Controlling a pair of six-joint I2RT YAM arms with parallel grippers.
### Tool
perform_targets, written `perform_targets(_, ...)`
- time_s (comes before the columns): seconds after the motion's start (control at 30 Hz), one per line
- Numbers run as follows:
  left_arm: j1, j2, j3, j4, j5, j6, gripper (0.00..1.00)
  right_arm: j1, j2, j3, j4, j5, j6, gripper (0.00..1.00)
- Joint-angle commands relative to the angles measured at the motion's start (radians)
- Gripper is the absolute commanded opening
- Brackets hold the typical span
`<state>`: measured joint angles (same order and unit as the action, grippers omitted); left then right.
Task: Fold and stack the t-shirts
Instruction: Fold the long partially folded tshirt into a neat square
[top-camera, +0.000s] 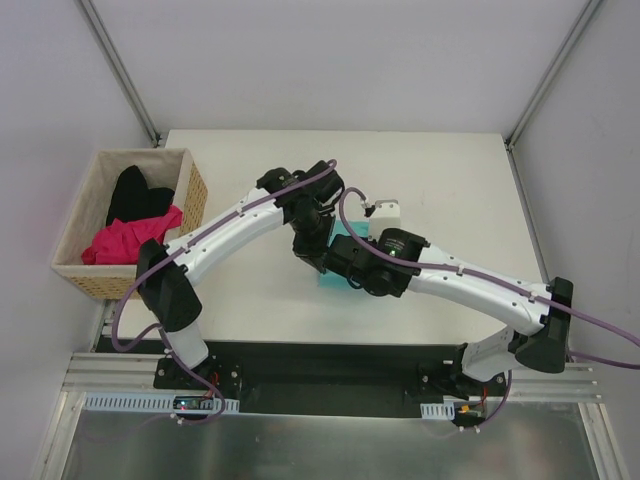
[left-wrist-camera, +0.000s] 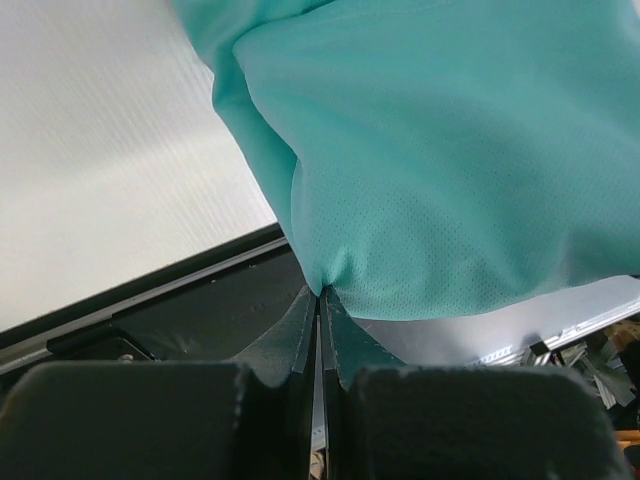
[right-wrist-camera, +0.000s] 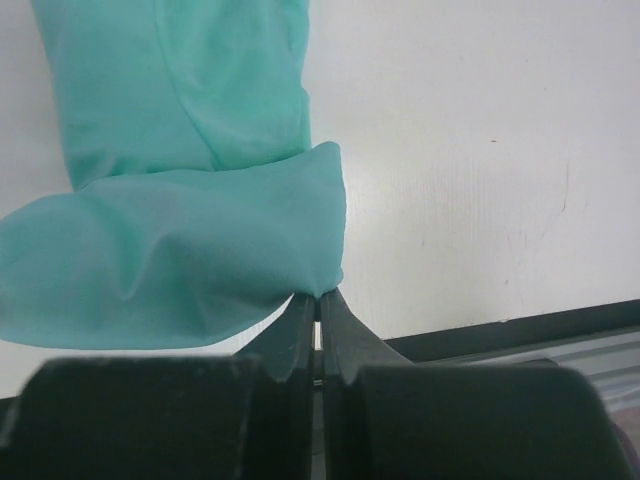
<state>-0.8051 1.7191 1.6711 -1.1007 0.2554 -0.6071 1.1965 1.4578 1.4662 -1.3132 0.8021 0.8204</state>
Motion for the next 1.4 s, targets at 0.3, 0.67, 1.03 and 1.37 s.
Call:
perform_targets(0.3, 0.081, 0.045, 0.099, -0.062, -0.016, 0.073, 0.0, -0.136, 0.03, 0.009, 0.072, 0.034, -0.194, 0.0)
perform_targets(0.67, 0.161, 0.114, 0.16, -0.062, 0.013, 0.125, 0.0, -0.256, 0.119, 0.034, 0.209, -0.023, -0.348, 0.0)
perform_targets(1.03, 0.221, 0.319, 0.407, -0.105, 0.076, 0.199, 0.0, -0.319, 0.199, 0.103, 0.261, -0.076, -0.423, 0.0)
perform_targets(1.37, 0.297, 0.445, 0.545, -0.111, 0.148, 0.227, 0.0, -0.428, 0.321, 0.175, 0.325, -0.127, -0.507, 0.0)
